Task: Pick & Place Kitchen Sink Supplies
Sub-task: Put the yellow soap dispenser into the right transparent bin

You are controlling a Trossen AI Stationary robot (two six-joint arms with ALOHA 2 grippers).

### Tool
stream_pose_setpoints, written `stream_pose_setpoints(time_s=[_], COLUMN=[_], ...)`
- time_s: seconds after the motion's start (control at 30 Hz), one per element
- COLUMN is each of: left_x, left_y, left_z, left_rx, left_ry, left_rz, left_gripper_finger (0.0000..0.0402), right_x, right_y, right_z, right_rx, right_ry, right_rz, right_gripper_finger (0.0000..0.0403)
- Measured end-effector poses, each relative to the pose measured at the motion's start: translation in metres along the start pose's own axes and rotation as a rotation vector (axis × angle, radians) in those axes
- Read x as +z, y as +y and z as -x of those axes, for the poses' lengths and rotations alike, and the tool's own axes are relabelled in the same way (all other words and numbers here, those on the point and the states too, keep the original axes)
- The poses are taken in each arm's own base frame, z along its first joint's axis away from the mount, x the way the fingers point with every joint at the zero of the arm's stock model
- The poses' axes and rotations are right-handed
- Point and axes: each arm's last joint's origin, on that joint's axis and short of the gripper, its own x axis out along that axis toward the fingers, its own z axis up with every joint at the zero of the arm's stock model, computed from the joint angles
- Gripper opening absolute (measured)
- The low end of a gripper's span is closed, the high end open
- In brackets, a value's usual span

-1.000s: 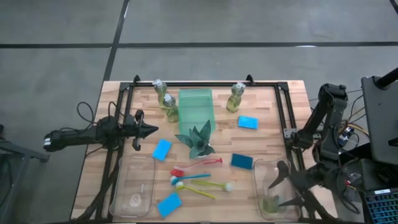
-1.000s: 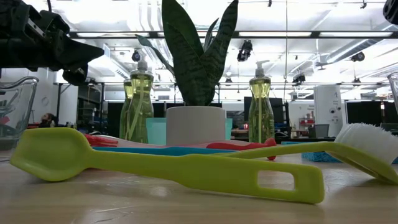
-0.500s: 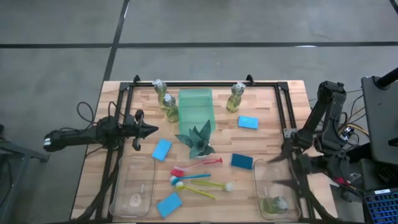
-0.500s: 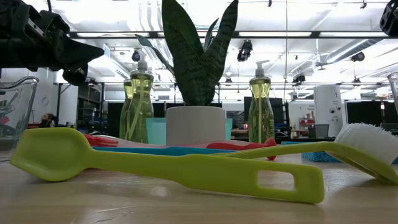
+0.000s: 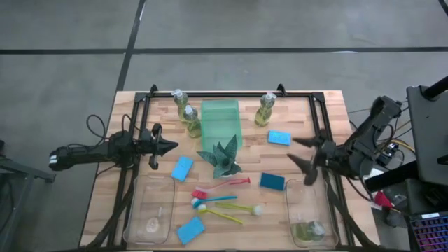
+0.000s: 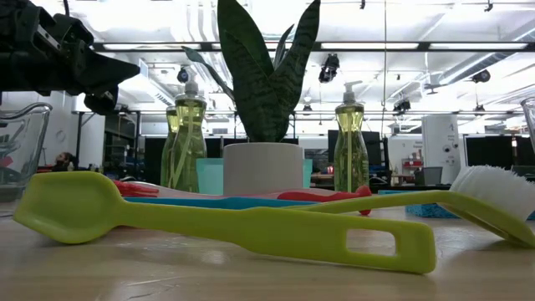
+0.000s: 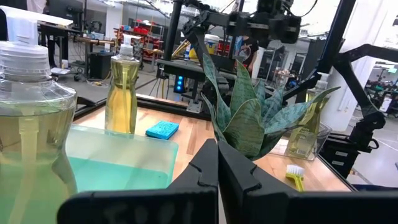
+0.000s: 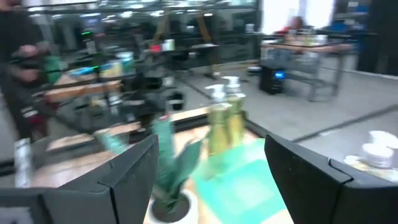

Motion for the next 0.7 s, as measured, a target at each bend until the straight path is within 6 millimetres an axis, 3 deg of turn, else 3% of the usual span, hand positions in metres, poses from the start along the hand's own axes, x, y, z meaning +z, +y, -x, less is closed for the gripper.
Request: stream_pose_setpoints(time_s=[0.23,0.47,0.7], left_x=[0.0,0.0,0.0], left_y=[0.0,0.0,0.0], left_z=[0.0,0.0,0.0], left_rx=[0.0,0.0,0.0], left_ry=[0.0,0.0,0.0], left_rz=[0.0,0.0,0.0], left_gripper_finger=[0.0,0.0,0.0], right_x=[0.009,-0.002,-0.014], right_y=[-0.031,-0.055,-0.076], right_z=[-0.022,-0.055,-0.086], right_rx=[-0.115,-0.222,-0.374], right_ry=[-0.006,0.092,0.177], right_rz=[-0.02,0.021,0.065], right_gripper_finger=[0.0285,0.0299,0.0344])
